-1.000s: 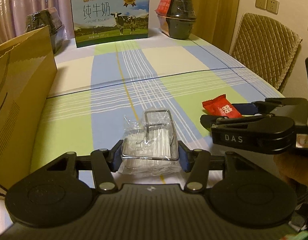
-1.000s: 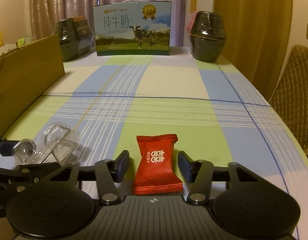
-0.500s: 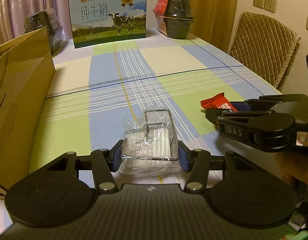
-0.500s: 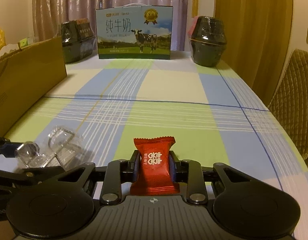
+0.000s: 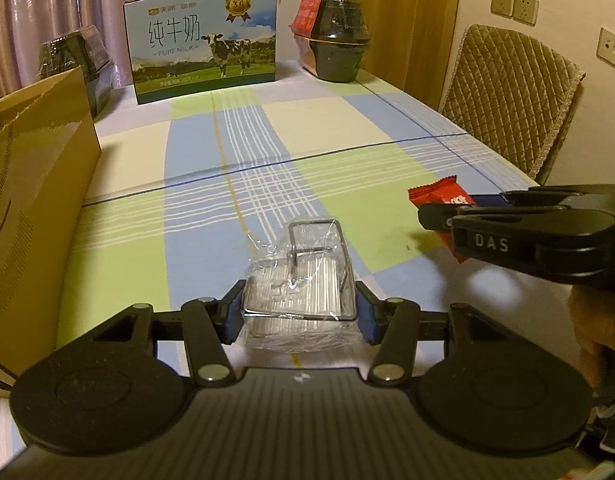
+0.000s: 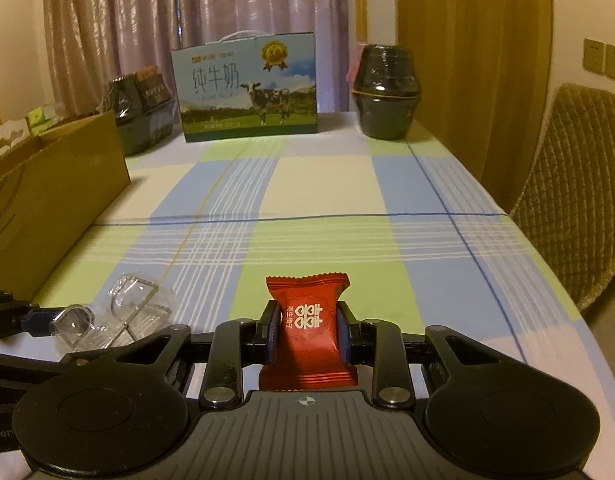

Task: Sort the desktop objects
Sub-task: 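Carry the held clips and red packet over the cardboard box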

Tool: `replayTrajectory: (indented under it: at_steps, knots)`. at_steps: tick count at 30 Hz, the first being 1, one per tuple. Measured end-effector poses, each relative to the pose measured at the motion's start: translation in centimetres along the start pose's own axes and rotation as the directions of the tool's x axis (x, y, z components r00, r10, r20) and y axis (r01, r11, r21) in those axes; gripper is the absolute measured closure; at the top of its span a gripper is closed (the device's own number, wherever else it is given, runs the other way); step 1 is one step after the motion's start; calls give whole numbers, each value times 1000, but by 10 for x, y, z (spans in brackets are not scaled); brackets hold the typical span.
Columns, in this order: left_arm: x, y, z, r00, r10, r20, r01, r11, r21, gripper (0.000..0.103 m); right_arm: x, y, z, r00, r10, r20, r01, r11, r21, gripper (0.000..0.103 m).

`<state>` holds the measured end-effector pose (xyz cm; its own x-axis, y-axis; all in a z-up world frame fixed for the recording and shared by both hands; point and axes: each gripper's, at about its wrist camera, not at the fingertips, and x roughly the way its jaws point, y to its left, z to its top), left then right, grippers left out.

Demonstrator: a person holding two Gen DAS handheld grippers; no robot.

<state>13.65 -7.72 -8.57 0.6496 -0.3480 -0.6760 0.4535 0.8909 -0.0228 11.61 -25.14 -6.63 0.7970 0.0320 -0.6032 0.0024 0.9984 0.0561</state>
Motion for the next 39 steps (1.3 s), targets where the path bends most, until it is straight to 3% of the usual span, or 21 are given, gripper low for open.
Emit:
replayTrajectory:
  at_steps: [13,24,31,39]
  knots:
    - [-51,6,-2,999,33,14,-32,998,-55,54,-53,8,16,999,12,53,-14,999,29,78]
    - [-115,29,18,990,97,101,-86,990,-111,54,-88,55,52,984,112,139,-112,994,-11,78]
    - [-160,67,30,970,179,164,-155,977,-148,54,-94,105,82,960,217,175,-210,976,-60,78]
    - [-193,132,43,940,286,186,-256,952,-170,54,-79,180,119,917,362,169,-346,931,-116,78]
